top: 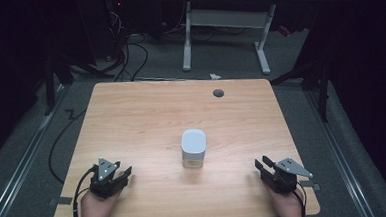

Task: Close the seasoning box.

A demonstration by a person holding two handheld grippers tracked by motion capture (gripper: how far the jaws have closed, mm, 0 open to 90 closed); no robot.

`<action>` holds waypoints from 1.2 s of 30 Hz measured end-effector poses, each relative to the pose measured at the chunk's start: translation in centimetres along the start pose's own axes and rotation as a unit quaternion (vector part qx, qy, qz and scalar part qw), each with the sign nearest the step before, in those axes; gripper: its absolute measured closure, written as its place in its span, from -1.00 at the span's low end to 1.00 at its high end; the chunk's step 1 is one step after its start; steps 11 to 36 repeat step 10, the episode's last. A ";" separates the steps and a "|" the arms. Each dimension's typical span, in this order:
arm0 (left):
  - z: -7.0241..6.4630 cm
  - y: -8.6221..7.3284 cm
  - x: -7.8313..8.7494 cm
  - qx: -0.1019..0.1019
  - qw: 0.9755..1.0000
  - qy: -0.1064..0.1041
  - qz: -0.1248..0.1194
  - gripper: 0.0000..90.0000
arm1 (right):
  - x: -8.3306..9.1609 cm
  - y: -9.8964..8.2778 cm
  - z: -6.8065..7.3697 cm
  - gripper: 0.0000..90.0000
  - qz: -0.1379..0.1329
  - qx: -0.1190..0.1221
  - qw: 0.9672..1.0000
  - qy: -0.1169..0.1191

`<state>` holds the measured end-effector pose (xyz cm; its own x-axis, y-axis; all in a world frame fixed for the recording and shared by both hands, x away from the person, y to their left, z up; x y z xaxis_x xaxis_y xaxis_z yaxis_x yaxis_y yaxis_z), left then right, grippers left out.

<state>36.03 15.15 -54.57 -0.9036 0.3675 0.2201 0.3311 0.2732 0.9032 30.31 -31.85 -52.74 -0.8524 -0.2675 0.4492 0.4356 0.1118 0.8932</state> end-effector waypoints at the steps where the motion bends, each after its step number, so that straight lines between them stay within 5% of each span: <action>1: 0.0 -0.1 0.0 -0.002 1.000 0.001 0.003 0.14 | -0.2 -0.1 0.2 0.40 0.004 0.000 1.000 0.002; 36: 0.5 0.3 0.3 0.007 1.000 0.000 -0.004 0.13 | -0.6 -0.1 0.6 0.39 0.009 0.005 1.000 0.004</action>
Point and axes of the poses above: each handheld gripper's, and its own axes: x roughly backward along the jaws, y roughly out of its top, z roughly to its left, the point moved 2 cm from there along -x, roughly forward along the jaws, and after that the axes turned 1 degree about -z, right-handed, at the moved point
